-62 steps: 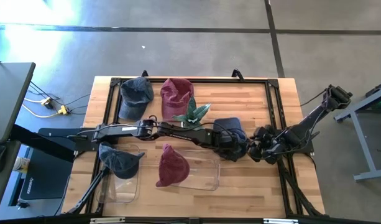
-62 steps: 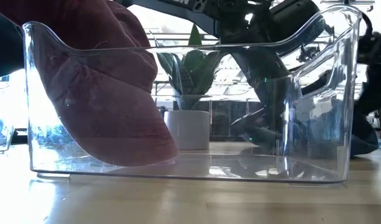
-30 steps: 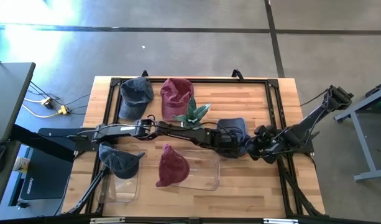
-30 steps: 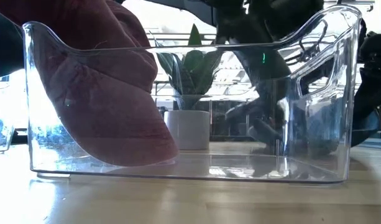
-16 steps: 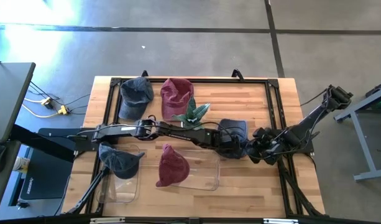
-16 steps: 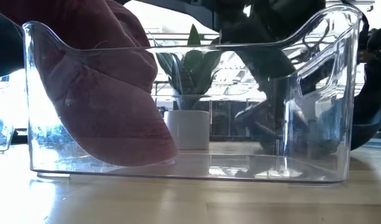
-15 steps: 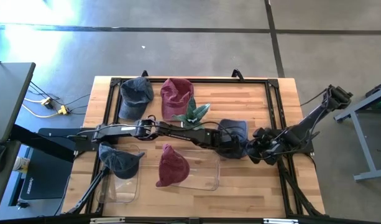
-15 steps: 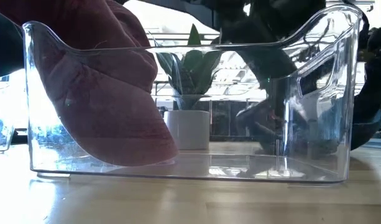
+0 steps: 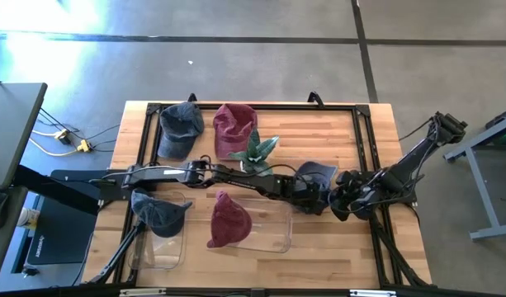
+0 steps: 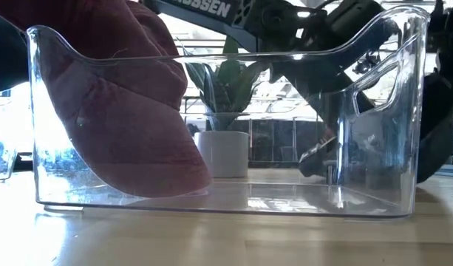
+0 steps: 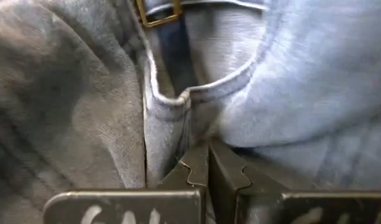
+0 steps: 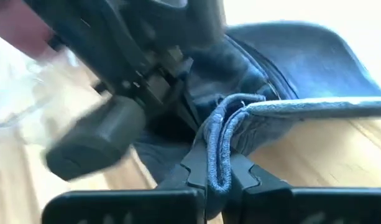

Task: Pick & Place hat
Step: Put the right blue cap into the left transparent bin

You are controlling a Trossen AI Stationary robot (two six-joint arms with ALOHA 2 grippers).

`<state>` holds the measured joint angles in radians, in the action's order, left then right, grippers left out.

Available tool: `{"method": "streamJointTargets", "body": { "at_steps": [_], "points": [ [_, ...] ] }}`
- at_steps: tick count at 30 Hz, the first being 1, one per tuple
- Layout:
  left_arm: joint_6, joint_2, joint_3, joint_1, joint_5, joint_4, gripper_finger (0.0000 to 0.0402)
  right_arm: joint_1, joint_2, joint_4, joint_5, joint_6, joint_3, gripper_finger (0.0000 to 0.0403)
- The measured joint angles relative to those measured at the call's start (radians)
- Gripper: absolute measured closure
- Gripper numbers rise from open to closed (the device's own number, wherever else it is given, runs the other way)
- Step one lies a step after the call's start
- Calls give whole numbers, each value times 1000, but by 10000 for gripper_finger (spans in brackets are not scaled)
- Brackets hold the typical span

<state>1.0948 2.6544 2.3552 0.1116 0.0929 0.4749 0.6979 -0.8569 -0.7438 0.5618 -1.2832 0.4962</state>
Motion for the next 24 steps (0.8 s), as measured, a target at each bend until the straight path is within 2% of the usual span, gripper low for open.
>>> {"method": "streamJointTargets", "body": {
  "at_steps": [7, 10, 13, 15, 18, 24],
  "points": [
    [-39, -113, 4, 0, 13, 114, 401, 0, 0, -18, -21, -86, -42, 387],
    [-11, -133, -1, 0, -16, 256, 401, 0, 0, -63, -33, -114, -42, 388],
    [21, -144, -1, 0, -14, 352, 401, -8, 0, -144, -68, -189, -42, 393],
    [31, -145, 0, 0, -10, 388, 401, -22, 0, -145, -96, -181, -43, 391],
    [37, -144, 0, 0, -14, 391, 401, -57, 0, -141, -144, -140, -43, 360],
    [72, -165, -1, -16, -71, 396, 401, -92, 17, -188, -122, -103, 8, 286]
  ]
}}
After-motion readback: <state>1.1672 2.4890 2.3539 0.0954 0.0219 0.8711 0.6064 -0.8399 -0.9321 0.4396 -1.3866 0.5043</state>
